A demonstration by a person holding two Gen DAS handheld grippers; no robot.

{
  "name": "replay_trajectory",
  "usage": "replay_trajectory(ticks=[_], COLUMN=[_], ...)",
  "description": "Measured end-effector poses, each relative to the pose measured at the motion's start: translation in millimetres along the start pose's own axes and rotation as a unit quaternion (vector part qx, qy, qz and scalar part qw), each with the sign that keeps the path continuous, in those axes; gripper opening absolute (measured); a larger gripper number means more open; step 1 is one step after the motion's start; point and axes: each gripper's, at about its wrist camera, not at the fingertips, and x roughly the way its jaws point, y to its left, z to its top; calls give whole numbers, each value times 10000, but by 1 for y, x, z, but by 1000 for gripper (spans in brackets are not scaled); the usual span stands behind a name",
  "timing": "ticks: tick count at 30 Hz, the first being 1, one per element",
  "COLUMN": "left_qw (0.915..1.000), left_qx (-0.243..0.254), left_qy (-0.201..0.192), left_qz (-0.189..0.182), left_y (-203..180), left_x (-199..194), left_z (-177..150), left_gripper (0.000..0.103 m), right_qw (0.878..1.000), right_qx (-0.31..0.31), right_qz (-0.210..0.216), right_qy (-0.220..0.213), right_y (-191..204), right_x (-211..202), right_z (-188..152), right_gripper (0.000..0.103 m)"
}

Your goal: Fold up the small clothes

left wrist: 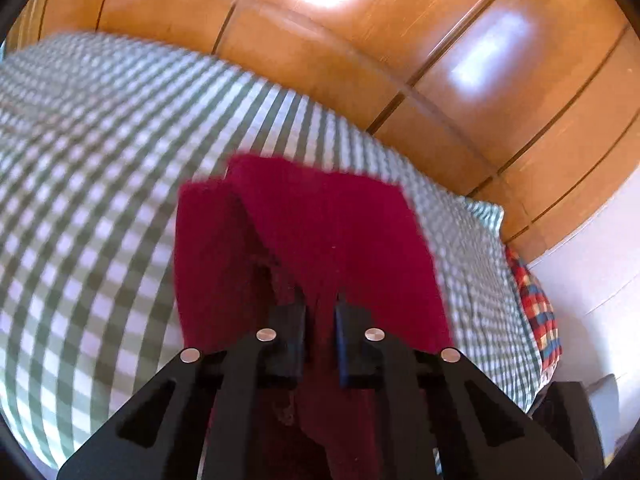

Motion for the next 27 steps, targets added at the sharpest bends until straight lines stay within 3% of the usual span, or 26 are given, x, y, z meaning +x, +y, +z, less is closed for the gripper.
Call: replay_trajectory(ticks=[3,5,7,9,11,12,15,18,19,20,23,27], left_qw=[9986,9952,9927,9924,9927,9923,9910,9949,9968,9976,9982,9979], left_qx=[404,664,659,623,409,383,427,284,197,136,-58,-416], left_qy=[-292,-69,222,86,-83,-171,-294,-205,-90,4,320,491], left_qz=[159,711,985,1061,1131,1164,1234,943,773,675,496,19], left_y=[-5,4,18,21,20,19,18,24,27,27,38,54], left_x=[-14,-1,18,17,5,0,-15,-21,-19,-16,4,20], left_z=[4,-4,-16,-20,-20,-20,-23,-27,-28,-31,-35,-32], left_gripper=[9,10,11,22,44,47,66,72,81,83,84,82], right_qw=[9999,9999,9998,9995,9996,9996,9971,9875,9819,9771,9567,9408], right_qx=[28,-18,-194,-312,-228,-120,488,1323,1684,1945,2761,3253], right_qz=[108,102,8,-44,130,246,522,535,431,377,403,605], right_qy=[-37,-13,13,61,132,119,-258,-674,-748,-780,-833,-735], right_y=[-4,-4,10,15,9,3,-31,-79,-100,-115,-158,-182], right_x=[1,5,6,4,-4,-11,-49,-79,-83,-82,-73,-48], right_z=[-4,-5,-7,-8,-8,-7,-4,-3,-6,-8,-10,-2], right_gripper=[86,88,91,91,91,90,91,92,92,92,92,91])
